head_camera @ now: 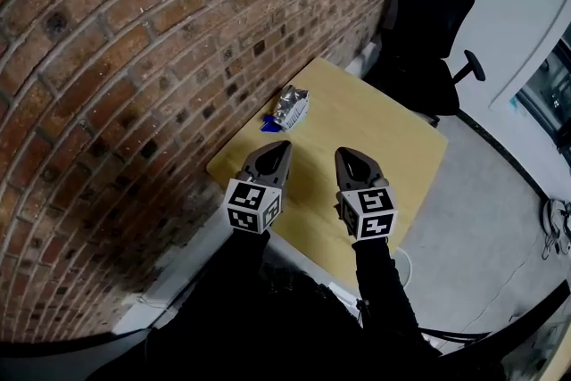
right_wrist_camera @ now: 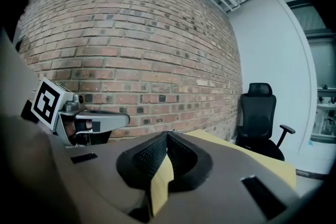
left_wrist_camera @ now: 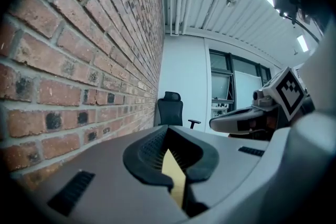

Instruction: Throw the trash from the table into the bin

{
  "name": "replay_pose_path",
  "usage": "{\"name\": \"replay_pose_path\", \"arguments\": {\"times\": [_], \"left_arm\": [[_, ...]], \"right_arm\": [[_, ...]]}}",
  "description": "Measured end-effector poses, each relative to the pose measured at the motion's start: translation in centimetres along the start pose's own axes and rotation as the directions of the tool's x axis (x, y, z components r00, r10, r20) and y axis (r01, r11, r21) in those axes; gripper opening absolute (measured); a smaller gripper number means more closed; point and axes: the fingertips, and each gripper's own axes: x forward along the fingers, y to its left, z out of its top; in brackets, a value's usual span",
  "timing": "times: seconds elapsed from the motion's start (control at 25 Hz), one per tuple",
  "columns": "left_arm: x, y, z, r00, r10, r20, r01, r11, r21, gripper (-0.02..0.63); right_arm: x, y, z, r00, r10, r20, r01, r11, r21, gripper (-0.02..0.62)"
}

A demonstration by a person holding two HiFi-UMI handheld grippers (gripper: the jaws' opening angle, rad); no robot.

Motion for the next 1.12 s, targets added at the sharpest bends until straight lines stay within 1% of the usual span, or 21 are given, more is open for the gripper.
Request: {"name": "replay_pose_path", "arguments": {"times": [0.24,0.48,0.72,0.88,0.92,0.96,1.04,1.12], "left_arm": [[-0.3,1.7,0.9,0.998,0.066,0.022,-0.067,0.998,0.009,0.005],[-0.5,6.0,0.3,0.994,0.103,0.019,-0.103,0.995,-0.009,0.005],[2.0,9.7,-0.4,0.999,0.034,-0.006,-0.035,0.999,-0.004,0.006],[3.6,12.0,-0.8,1.000,-0.004,-0.009,0.004,1.000,-0.013,0.005],[3.9,12.4,-0.9,1.000,-0.015,-0.013,0.014,1.000,-0.012,0.005],[4.1,12.7,-1.2,0.999,-0.025,-0.019,0.025,1.000,-0.011,0.006],[4.5,13.1,-1.8,0.998,-0.048,-0.038,0.048,0.999,-0.011,0.006],[4.8,13.3,-2.5,0.996,-0.075,-0.053,0.075,0.997,-0.013,0.006]], "right_arm": [[2.0,0.6,0.2,0.998,0.058,0.006,-0.058,0.998,0.003,0.012],[5.6,2.5,-1.1,0.996,0.078,-0.030,-0.078,0.997,0.015,0.012],[10.6,2.9,-1.6,0.997,0.039,-0.073,-0.037,0.999,0.026,0.012],[14.1,3.3,-2.3,0.994,-0.001,-0.112,0.001,1.000,-0.007,0.018],[14.8,3.3,-2.5,0.993,-0.009,-0.116,0.009,1.000,0.001,0.063],[15.5,3.2,-2.8,0.992,-0.016,-0.121,0.019,1.000,0.019,0.156],[16.7,2.8,-3.5,0.990,-0.034,-0.138,0.042,0.997,0.059,0.264],[17.7,2.5,-4.3,0.986,-0.049,-0.162,0.062,0.995,0.078,0.299]]}}
